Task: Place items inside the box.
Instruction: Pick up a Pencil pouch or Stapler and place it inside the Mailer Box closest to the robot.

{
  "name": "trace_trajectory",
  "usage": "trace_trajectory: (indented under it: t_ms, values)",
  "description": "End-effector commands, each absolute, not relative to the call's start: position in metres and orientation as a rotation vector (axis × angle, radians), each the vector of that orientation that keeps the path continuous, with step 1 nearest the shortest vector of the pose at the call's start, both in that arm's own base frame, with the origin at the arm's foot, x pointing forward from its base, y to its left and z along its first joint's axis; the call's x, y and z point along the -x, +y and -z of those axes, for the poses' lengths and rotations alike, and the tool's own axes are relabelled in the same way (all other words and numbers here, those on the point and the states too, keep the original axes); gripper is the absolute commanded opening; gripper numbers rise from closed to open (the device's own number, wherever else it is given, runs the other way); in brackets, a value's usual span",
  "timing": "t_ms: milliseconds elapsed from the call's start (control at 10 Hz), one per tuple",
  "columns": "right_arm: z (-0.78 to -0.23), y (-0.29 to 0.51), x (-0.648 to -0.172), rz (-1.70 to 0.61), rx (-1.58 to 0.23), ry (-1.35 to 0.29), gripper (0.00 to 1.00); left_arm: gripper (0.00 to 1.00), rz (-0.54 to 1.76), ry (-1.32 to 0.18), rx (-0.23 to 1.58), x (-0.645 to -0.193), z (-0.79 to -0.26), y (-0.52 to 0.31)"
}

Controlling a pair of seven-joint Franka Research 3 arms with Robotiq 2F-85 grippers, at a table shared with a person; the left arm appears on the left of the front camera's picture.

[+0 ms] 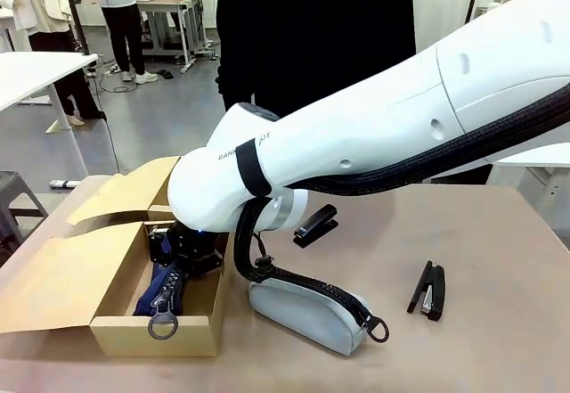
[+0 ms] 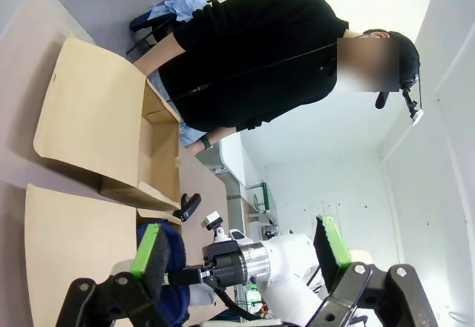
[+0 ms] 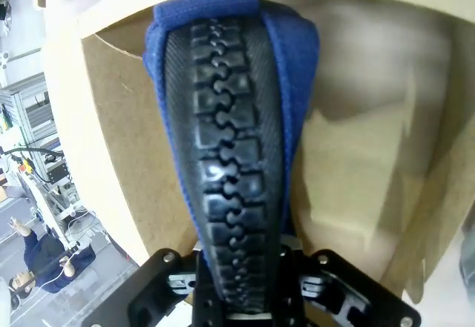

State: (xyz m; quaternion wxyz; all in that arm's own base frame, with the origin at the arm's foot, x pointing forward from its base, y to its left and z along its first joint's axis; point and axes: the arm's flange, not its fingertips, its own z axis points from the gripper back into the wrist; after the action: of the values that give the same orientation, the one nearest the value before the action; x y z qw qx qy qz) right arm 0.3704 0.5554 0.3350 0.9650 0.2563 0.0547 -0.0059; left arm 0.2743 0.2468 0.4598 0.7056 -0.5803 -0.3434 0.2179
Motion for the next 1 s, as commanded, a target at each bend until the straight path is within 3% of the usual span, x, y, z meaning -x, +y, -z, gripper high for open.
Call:
trace_trajectory:
  t_ms: [0, 100, 300, 400, 500, 900]
  values:
    - [-0.34, 0.562, -0.371, 0.033, -0.512, 0.114, 0.74, 1.0, -0.465, -0.798, 1.302, -0.275, -0.461, 0.246]
    - [-0.341, 0.561, -0.37, 0.03, -0.516, 0.11, 1.0, 1.0, -0.465, -0.798, 1.302, -0.275, -0.461, 0.246]
    - [-0.348, 0.559, -0.368, 0.017, -0.524, 0.094, 1.0, 1.0, -0.465, -0.798, 1.302, -0.275, -0.461, 0.246]
    - [-0.352, 0.557, -0.367, 0.013, -0.526, 0.083, 0.9, 1.0, -0.465, -0.798, 1.302, -0.275, -0.461, 0.246]
    - [-0.359, 0.555, -0.365, 0.0, -0.526, 0.07, 1.0, 1.0, -0.465, -0.798, 1.302, -0.275, -0.461, 0.246]
    - [-0.415, 0.511, -0.361, -0.043, -0.594, 0.054, 1.0, 1.0, -0.465, -0.798, 1.302, -0.275, -0.461, 0.246]
